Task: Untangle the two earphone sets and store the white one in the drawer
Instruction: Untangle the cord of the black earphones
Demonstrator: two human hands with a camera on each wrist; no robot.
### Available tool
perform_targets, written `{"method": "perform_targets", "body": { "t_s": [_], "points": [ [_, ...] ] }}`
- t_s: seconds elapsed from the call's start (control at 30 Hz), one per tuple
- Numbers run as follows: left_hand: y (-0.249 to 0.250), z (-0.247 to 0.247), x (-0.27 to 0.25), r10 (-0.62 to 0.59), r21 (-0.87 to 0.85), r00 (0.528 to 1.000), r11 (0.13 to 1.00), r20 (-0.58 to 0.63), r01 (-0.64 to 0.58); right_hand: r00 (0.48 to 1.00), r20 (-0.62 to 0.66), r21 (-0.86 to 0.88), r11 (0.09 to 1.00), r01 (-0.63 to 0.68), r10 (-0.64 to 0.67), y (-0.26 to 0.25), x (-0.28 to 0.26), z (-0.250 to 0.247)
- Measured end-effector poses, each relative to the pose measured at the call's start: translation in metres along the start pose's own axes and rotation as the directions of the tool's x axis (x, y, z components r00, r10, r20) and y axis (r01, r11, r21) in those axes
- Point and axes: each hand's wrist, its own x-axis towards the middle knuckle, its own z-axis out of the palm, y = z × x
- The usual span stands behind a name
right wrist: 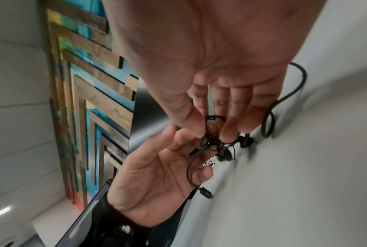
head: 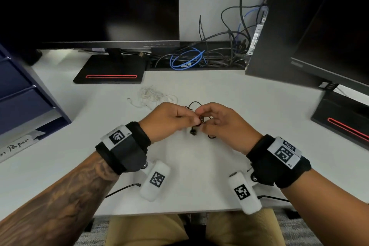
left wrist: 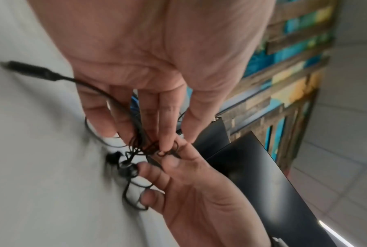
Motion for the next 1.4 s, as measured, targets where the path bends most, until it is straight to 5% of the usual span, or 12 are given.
{"method": "perform_targets", "body": {
  "t_s": [0.23,0.4,0.7,1.13,1.4],
  "points": [
    [-0.020,0.017,0.006,-0.082,-0.320,0.992,0.946,-0.097,0.047,0.990,-0.058,0.288,0.952,-0.106,0.128,0.016,0.008,-0.001],
    [-0.024,0.019,0.009,-0.037,-0.370,0.995,0.929,-0.088,0.002,0.981,-0.079,0.368,0.920,-0.136,0.177,0.017,0.009,-0.001],
    [-0.028,0.026,0.010,-0.043,-0.406,0.982,0.913,-0.186,-0.037,0.990,-0.066,0.363,0.927,-0.095,0.128,0.019,0.005,-0.001],
    [-0.032,0.024,0.013,-0.062,-0.451,0.987,0.892,-0.150,-0.013,0.984,-0.109,0.461,0.884,-0.077,0.143,0.024,0.009,0.001],
    [-0.034,0.023,0.010,-0.056,-0.580,0.980,0.812,-0.191,-0.067,0.993,0.111,0.319,0.945,-0.067,0.033,0.031,0.009,-0.002]
  ]
}}
